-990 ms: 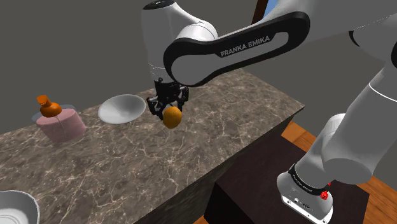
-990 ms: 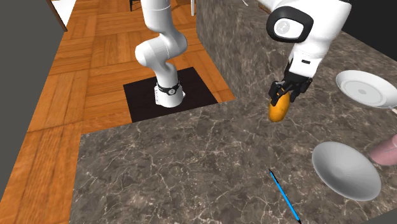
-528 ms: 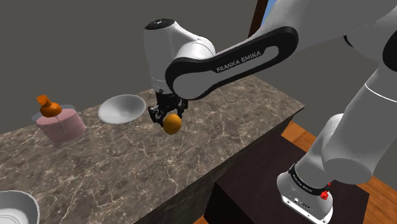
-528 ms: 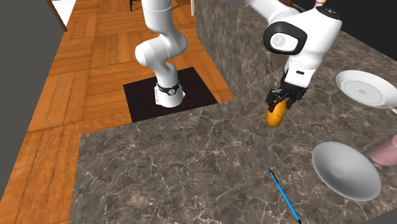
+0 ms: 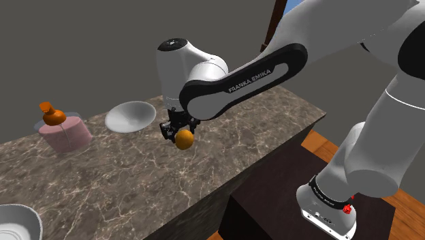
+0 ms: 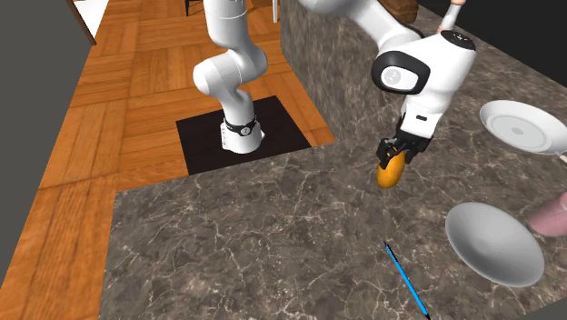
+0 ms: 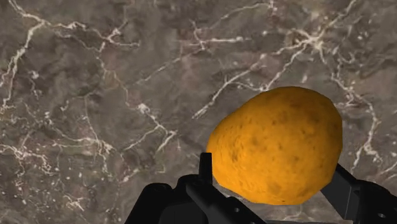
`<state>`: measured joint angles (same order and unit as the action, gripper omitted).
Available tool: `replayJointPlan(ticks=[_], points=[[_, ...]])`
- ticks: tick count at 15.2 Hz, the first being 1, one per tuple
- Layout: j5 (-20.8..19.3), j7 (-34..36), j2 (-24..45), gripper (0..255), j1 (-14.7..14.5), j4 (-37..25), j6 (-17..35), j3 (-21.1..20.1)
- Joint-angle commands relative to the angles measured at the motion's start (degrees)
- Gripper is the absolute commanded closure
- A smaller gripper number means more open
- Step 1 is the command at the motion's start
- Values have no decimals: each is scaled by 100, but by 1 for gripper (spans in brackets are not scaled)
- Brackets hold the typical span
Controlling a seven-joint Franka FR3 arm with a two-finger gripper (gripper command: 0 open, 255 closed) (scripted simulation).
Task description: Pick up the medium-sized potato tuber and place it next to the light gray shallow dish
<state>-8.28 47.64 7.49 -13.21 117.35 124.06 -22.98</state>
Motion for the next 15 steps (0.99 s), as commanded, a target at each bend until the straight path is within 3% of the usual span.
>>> replayJointPlan(ticks=[1, 5, 13, 14, 15], points=[[-59, 45, 109, 255, -3, 89, 153, 16], [-187, 146, 304, 255, -21, 222, 458, 40], [-188, 147, 304, 255, -20, 222, 458, 38], [-182, 142, 291, 0, -16, 244, 468, 39], [-184, 142, 297, 0, -17, 227, 457, 39]])
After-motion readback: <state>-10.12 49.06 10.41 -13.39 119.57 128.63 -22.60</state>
